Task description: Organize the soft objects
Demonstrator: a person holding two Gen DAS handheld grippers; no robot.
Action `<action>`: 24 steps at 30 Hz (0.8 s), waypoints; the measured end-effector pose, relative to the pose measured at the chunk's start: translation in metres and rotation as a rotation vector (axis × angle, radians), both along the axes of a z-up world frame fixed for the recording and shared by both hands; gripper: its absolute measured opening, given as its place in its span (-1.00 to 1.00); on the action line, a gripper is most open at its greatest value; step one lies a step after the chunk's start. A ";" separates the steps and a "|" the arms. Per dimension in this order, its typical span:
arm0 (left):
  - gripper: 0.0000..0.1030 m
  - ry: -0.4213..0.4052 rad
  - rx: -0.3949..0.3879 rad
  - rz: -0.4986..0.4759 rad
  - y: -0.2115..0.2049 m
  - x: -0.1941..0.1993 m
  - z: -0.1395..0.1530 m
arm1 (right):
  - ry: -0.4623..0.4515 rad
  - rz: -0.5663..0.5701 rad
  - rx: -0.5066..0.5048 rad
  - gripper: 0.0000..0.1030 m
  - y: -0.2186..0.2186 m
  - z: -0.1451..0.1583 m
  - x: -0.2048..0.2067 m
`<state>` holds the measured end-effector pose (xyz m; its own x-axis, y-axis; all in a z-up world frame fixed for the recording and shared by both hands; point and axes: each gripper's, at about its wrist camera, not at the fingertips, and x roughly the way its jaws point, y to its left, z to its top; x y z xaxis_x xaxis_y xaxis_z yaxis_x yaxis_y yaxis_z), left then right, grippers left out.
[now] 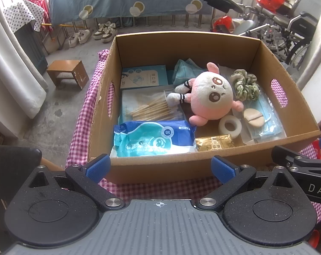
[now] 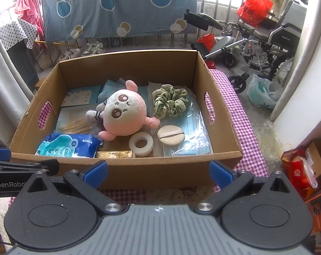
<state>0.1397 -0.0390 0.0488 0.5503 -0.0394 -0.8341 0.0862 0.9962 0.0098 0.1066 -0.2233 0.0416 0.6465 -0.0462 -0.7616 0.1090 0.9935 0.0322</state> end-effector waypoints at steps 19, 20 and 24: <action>0.97 0.002 -0.001 0.001 0.000 -0.001 0.000 | 0.001 0.000 -0.003 1.00 0.000 0.000 0.000; 0.97 0.002 0.000 0.001 0.000 0.000 0.000 | 0.000 0.001 -0.003 1.00 -0.001 0.000 0.000; 0.97 0.003 -0.001 0.001 0.000 0.000 0.000 | 0.001 0.000 -0.002 1.00 0.000 0.000 0.000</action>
